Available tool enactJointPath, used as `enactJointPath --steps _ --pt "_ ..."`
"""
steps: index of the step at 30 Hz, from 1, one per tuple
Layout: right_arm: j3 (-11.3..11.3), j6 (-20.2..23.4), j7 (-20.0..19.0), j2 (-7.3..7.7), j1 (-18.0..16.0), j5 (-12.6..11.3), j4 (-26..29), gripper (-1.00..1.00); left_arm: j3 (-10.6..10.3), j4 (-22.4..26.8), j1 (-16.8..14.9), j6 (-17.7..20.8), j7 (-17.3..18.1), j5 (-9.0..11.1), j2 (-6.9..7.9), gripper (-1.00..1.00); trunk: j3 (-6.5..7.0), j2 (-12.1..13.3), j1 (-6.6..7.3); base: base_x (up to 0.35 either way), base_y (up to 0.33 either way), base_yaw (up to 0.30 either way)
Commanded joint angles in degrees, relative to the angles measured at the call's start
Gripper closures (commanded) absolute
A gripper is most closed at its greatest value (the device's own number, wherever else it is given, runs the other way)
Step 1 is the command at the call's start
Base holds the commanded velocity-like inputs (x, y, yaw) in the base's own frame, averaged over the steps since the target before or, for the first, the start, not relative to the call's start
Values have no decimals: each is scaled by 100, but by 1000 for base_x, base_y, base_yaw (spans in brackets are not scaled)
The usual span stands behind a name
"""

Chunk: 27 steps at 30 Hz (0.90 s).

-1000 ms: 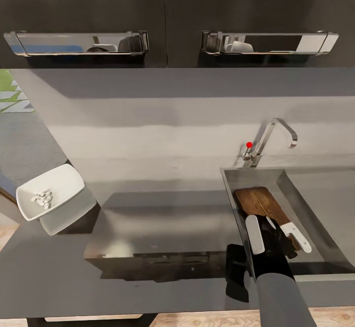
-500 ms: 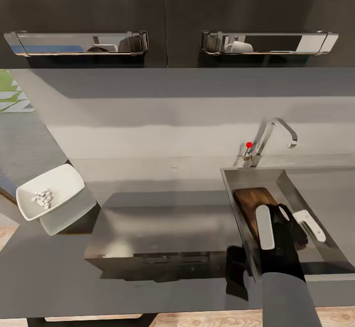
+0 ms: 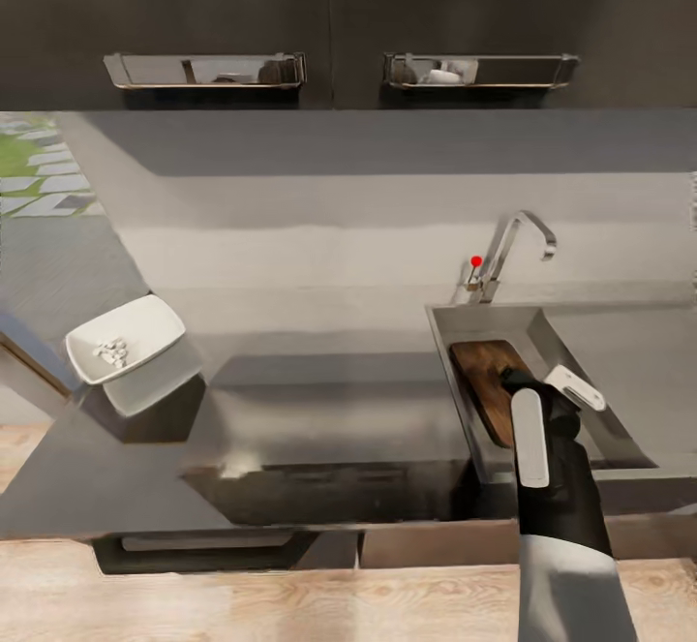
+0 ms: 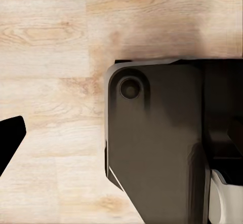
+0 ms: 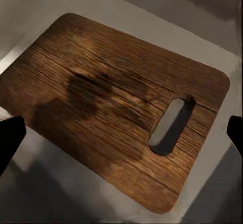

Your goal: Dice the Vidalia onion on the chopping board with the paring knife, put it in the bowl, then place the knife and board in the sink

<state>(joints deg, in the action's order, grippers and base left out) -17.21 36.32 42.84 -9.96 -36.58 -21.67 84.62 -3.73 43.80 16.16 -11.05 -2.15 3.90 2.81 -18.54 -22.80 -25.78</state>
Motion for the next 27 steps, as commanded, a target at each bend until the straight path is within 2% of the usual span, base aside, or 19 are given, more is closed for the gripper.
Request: enactJointPath --steps 1,3,9,12,13,15,19,22,27 --pt "8 22 22 -4 -3 -43 13 -100 -31 6 1 -11 -23 41 9 -100 -9 -12 0 -336 0 0" --pt "72 29 0 -4 1 -41 16 -100 -31 9 1 -11 -23 41 9 -100 -9 -12 0 -336 0 0" --pt "446 32 -151 -4 14 -27 48 -100 -31 9 1 -10 -23 41 9 -100 -9 -12 0 -336 0 0" --pt "502 35 -462 -4 27 -16 217 -100 -31 7 1 -10 -23 41 9 -100 -9 -12 0 -336 0 0" --pt "512 40 -807 -4 55 47 285 -100 -31 9 1 -11 -23 41 9 -100 -9 -12 0 -336 0 0" --pt "561 38 -1048 -4 103 344 314 -100 -31 13 1 -8 -23 41 9 -100 -9 -12 0 -336 0 0" --pt "915 5 -1529 -4 392 857 619 -100 -31 24 1 -11 -23 41 9 -100 -9 -12 0 -336 0 0" --pt "1023 -12 -1716 -4 537 980 773 -100 -31 24 1 -10 -23 41 13 -100 -9 -12 0 -336 0 0" --pt "1164 -18 -1790 -4 623 1020 822 -100 -28 16 1 -4 -23 41 17 -100 -9 -12 0 -336 0 0"
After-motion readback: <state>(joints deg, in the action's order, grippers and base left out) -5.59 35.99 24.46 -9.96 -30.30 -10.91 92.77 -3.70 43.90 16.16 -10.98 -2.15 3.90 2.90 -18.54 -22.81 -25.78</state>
